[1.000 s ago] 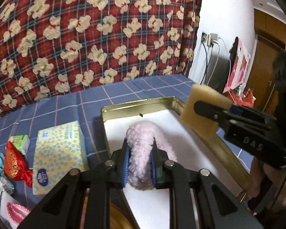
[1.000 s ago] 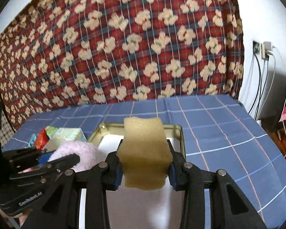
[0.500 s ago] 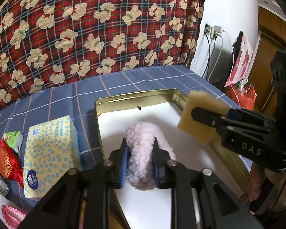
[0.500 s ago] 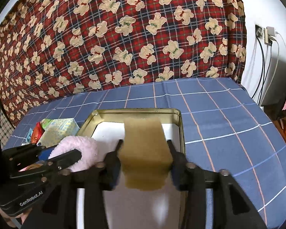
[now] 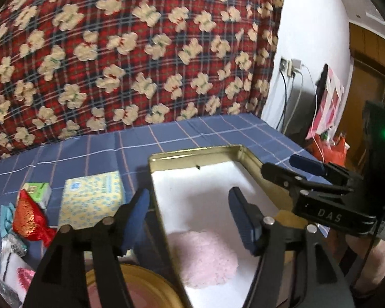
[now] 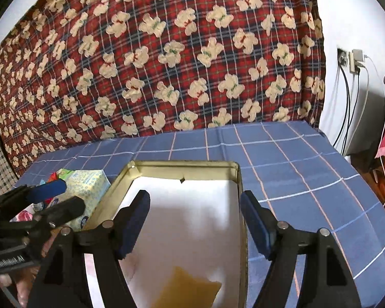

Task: Organize soft objects
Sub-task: 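Open the right tool to drop the sponge while the left tool releases the pom-pom into the tray, then move both open tools back to the pile of objects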

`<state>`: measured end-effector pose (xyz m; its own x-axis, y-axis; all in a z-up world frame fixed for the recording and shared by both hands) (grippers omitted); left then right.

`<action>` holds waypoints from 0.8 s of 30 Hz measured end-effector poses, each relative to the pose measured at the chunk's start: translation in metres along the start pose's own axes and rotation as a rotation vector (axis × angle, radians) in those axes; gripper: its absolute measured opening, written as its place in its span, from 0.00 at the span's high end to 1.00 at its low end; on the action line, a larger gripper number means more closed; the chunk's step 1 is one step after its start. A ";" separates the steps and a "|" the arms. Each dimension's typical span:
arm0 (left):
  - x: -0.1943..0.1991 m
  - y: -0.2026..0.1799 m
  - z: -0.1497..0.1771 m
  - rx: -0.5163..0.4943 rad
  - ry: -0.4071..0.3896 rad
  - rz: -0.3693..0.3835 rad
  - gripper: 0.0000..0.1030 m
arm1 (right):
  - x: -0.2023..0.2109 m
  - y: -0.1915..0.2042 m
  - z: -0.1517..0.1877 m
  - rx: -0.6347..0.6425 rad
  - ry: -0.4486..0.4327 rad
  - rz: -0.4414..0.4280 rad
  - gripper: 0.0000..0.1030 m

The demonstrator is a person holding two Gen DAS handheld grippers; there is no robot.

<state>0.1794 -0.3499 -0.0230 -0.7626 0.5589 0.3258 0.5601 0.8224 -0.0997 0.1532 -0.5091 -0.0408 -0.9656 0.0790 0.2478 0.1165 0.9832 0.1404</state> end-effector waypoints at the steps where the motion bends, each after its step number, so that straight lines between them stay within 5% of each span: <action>1: 0.003 0.003 -0.001 0.009 -0.006 -0.004 0.37 | 0.001 0.000 0.000 -0.003 -0.008 -0.004 0.28; 11: 0.065 0.041 -0.004 0.036 -0.128 -0.097 0.28 | 0.040 0.025 -0.015 0.002 -0.173 -0.051 0.27; 18: 0.139 0.112 0.014 0.026 -0.204 -0.307 0.19 | 0.074 0.091 -0.009 0.048 -0.241 -0.202 0.27; 24: 0.178 0.191 0.049 0.030 -0.157 -0.548 0.18 | 0.081 0.167 0.009 0.103 -0.224 -0.352 0.27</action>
<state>0.1348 -0.0886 -0.0305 -0.9792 0.0572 0.1946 0.0617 0.9979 0.0170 0.0927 -0.3374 -0.0063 -0.9701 -0.2422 -0.0136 -0.2425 0.9669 0.0796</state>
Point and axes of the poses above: each gripper's, at about its wrist camera, not at the fingertips, and x roughly against the way its jaws point, y to its left, z to its underside, the point moved 6 cm from there along -x, roughly the way its jaws point, and after that the axes turned 15 degrees about -y, right-handed, at the moved point
